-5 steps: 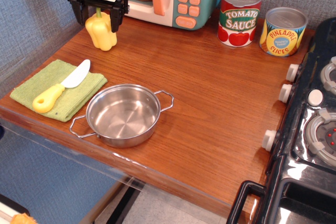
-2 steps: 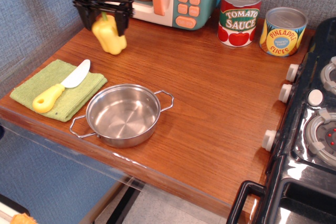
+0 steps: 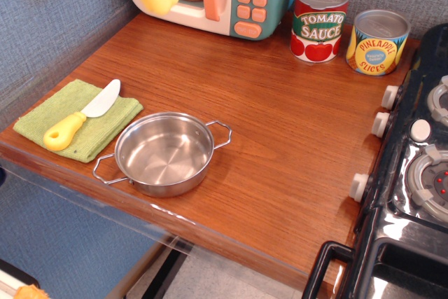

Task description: Pick up the yellow pepper and move it next to the pot

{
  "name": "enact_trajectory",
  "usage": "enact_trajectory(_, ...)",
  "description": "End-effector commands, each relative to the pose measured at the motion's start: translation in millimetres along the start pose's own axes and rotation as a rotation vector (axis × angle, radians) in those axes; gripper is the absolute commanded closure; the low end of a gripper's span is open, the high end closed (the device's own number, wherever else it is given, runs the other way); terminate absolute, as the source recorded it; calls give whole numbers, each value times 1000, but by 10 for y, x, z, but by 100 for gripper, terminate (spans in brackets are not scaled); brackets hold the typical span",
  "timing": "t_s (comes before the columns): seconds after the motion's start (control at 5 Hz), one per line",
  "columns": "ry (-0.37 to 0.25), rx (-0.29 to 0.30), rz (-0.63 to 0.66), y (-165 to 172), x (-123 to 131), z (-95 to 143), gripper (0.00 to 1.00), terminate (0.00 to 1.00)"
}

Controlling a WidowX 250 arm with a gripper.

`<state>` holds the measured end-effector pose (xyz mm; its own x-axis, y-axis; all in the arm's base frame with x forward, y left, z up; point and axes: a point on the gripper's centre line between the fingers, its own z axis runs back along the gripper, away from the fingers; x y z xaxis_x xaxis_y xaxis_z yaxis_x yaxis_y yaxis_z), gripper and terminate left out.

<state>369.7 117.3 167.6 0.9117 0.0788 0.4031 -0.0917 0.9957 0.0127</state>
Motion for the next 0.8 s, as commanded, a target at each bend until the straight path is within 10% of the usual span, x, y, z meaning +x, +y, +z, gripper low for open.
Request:
enact_trajectory(0.0, 46, -48, -358, -829, -832, 337, 100, 0)
enact_trajectory(0.6, 146, 16, -594, -1455, -1550, 40, 100, 0)
